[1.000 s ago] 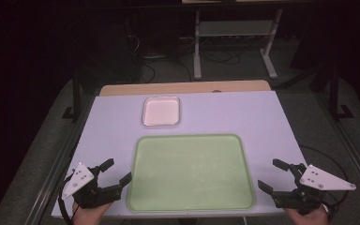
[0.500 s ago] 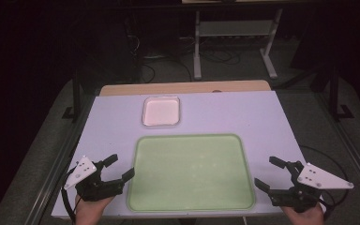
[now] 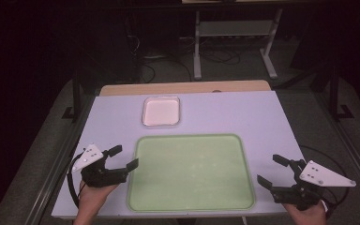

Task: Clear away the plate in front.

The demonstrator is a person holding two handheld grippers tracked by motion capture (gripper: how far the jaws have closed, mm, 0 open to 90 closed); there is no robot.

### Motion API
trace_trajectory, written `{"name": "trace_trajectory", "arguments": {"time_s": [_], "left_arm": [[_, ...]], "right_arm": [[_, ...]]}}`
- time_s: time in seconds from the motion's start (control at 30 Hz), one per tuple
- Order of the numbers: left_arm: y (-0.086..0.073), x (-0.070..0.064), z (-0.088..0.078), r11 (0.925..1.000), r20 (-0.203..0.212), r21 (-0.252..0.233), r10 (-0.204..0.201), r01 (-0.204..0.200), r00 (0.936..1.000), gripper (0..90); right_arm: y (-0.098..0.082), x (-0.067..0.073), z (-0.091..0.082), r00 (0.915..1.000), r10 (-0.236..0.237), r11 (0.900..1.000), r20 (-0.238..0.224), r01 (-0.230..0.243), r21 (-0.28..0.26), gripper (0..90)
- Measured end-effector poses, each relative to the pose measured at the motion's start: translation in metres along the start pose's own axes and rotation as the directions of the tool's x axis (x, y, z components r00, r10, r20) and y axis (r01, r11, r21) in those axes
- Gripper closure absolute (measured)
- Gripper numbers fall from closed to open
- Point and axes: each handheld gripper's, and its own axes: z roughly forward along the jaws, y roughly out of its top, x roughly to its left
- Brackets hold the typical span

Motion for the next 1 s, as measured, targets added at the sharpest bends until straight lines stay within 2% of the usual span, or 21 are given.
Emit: {"name": "trace_trajectory", "arguments": {"time_s": [0.07, 0.1, 0.27, 0.43, 0.57, 0.8, 0.83, 0.9, 1.0], "left_arm": [[0.005, 0.007, 0.008, 0.9995, 0.008, 0.015, -0.028, 0.027, 0.9996, 16.8], [0.007, 0.009, 0.011, 0.9993, 0.008, 0.024, -0.028, 0.028, 0.9996, 16.9], [0.015, 0.018, 0.025, 0.9991, 0.025, 0.034, -0.028, 0.027, 0.9993, 16.9], [0.021, 0.025, 0.039, 0.9986, 0.021, 0.050, -0.016, 0.015, 0.9997, 16.9], [0.025, 0.031, 0.051, 0.9968, 0.031, 0.080, -0.009, 0.007, 0.9995, 18.1], [0.031, 0.049, 0.069, 0.9946, 0.004, 0.104, -0.009, 0.009, 0.9999, 20.9], [0.031, 0.052, 0.072, 0.9941, 0.005, 0.106, -0.023, 0.023, 0.9997, 21.7], [0.033, 0.056, 0.076, 0.9927, -0.013, 0.119, -0.020, 0.022, 0.9997, 22.0], [0.034, 0.061, 0.079, 0.9925, -0.011, 0.117, -0.033, 0.034, 0.9994, 23.5]], "right_arm": [[0.000, 0.000, 0.000, 1.0000, -0.005, 1.000, 0.008, 0.005, 0.006, 13.4], [0.000, 0.000, -0.001, 0.9999, -0.008, 1.000, 0.011, 0.008, 0.008, 13.4], [0.002, 0.003, -0.003, 0.9996, -0.021, 1.000, 0.020, 0.021, 0.009, 13.4], [0.003, 0.004, -0.003, 0.9995, -0.026, 0.999, 0.020, 0.026, 0.019, 13.4], [0.004, 0.003, -0.002, 0.9993, -0.028, 0.999, 0.023, 0.027, 0.026, 13.4], [0.003, 0.001, -0.001, 0.9995, -0.025, 0.999, 0.021, 0.025, 0.032, 13.4], [0.004, 0.001, 0.000, 0.9993, -0.032, 0.999, 0.020, 0.031, 0.035, 13.5], [0.005, 0.001, 0.001, 0.9992, -0.036, 0.999, 0.015, 0.035, 0.033, 13.5], [0.005, 0.001, 0.002, 0.9991, -0.041, 0.999, 0.010, 0.040, 0.033, 13.4]]}}
